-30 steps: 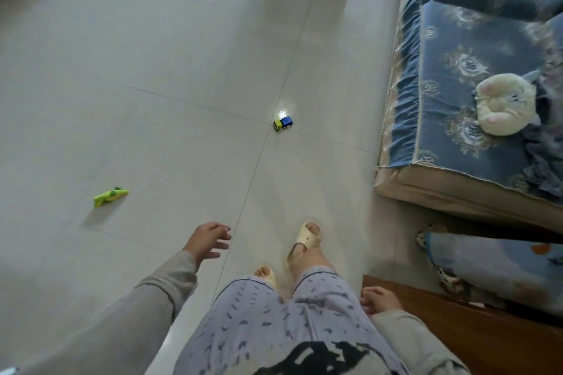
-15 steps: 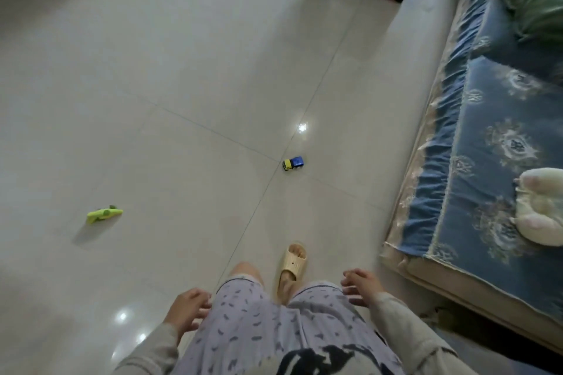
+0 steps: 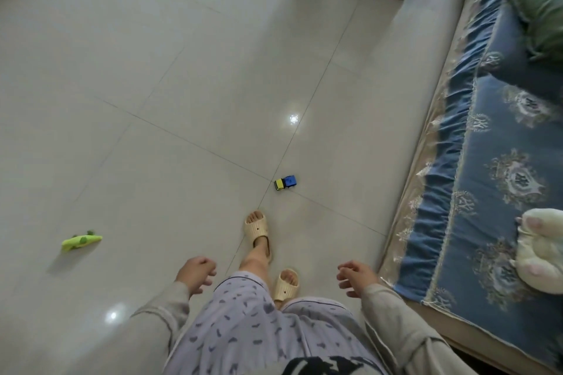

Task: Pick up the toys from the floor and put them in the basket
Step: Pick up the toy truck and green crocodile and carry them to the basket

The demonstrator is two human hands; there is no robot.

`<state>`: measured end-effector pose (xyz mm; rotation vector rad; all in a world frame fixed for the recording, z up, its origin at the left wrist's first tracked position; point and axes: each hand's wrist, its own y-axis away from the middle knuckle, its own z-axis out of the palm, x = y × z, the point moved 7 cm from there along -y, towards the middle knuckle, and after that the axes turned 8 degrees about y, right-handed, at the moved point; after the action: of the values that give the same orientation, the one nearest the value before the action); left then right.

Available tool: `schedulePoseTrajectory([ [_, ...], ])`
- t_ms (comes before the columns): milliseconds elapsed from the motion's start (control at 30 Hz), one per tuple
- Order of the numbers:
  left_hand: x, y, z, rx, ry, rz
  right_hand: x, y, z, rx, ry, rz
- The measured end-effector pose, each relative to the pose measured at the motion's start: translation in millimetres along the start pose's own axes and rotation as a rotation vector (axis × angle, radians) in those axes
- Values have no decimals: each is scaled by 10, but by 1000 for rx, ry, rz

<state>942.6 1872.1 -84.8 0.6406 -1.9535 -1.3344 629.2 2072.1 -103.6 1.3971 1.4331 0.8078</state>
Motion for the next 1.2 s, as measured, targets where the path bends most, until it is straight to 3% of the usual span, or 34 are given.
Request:
schedulePoseTrajectory([
  [233, 1379, -457, -179, -37, -67, 113, -498, -241, -95, 24, 117, 55],
  [433, 1960, -757, -136, -42, -27, 135, -1122, -623, -214, 10, 166, 32],
  [767, 1666, -1733, 277, -22, -154, -45, -2029, -1964, -138, -74, 271, -11],
  [1000, 1646, -2922, 798, -42, -79, -82, -2467, -3467, 189, -150, 554, -166],
  [1200, 1593, -3925, 1235, -52, 19, -33, -2344, -4617, 679, -62, 837, -332],
])
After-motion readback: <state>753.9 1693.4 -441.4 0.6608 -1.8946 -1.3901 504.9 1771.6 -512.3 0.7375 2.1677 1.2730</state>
